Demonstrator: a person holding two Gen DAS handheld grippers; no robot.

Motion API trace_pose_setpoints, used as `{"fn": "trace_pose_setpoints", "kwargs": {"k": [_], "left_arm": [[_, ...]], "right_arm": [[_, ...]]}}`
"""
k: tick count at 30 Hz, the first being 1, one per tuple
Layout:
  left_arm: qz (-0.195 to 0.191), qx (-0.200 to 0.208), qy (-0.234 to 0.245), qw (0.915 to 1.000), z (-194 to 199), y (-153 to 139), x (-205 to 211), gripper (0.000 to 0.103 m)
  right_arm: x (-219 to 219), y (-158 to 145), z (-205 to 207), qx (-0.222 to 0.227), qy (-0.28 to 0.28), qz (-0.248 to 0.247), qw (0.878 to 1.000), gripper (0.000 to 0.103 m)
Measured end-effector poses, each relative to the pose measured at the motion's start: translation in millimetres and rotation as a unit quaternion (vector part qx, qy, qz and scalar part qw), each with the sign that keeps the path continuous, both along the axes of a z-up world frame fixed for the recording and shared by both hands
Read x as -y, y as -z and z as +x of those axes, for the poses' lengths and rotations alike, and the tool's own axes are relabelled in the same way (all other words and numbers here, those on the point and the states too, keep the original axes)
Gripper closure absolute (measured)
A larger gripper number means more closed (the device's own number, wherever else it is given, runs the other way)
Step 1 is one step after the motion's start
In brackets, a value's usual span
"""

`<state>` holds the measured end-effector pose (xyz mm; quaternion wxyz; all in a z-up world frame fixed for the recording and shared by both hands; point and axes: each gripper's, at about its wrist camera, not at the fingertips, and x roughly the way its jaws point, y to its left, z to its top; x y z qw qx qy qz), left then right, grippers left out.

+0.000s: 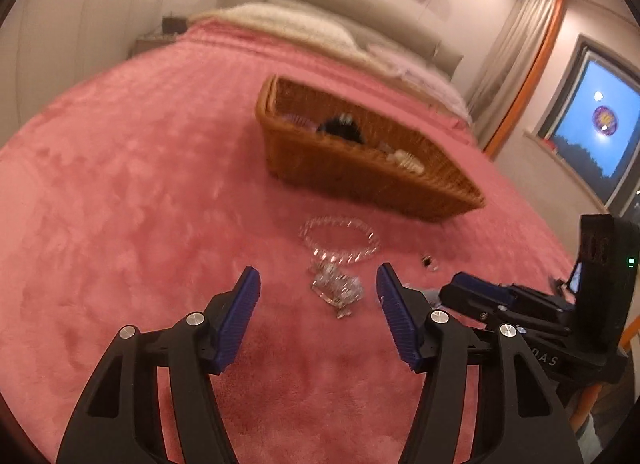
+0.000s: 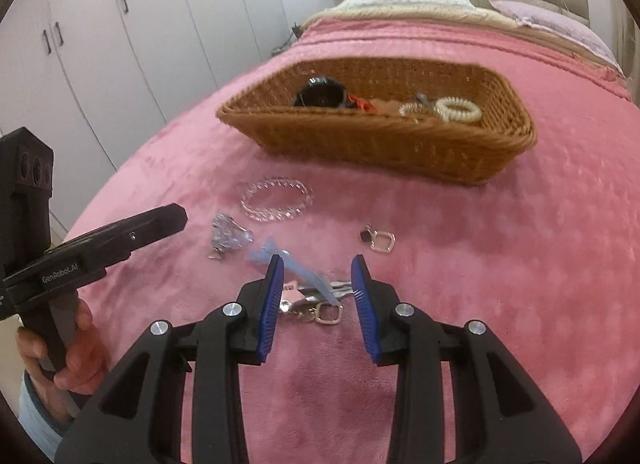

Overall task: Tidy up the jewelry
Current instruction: 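Grasp the crystal charm with the left tool while the right grasps the blue claw clip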

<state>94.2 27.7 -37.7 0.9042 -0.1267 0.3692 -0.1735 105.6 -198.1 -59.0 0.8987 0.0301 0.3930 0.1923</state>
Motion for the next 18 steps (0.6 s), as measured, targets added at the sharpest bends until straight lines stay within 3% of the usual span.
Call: {"fn": "trace_pose_setpoints", "kwargs": {"k": [1, 2, 7, 13, 15, 18], "left_arm": [[0.005, -0.004, 0.001, 1.0000, 0.6, 3.0, 1.8, 0.045], [0.012, -0.009, 0.004, 0.9999, 2.5, 4.6, 4.9, 0.045], [0.055, -0.027, 0.014, 0.9980, 9.3, 10.2, 24.2, 0.046], [0.070, -0.039, 0.005, 0.9968, 16.3, 13.7, 31.1, 0.055], [0.069, -0.038, 0.005, 0.9969, 16.3, 13.9, 30.5, 0.072], [0.052, -0.038, 0.010, 0.9979, 15.6, 14.0, 26.6, 0.083]], "right_arm": [[1.4, 0.6, 1.5, -0.003, 0.000, 0.002, 1.000, 0.082], [2.0, 1.6, 2.7, -0.007, -0.004, 0.007, 1.000, 0.084], [0.5, 4.5, 4.4, -0.012, -0.010, 0.004, 1.000, 0.084], [-3.2, 8.7, 7.8, -0.023, -0.014, -0.003, 1.000, 0.084], [-3.5, 8.5, 5.6, -0.020, -0.019, -0.003, 1.000, 0.090], [-5.2, 6.7, 1.6, -0.012, -0.021, -0.007, 1.000, 0.095]]}}
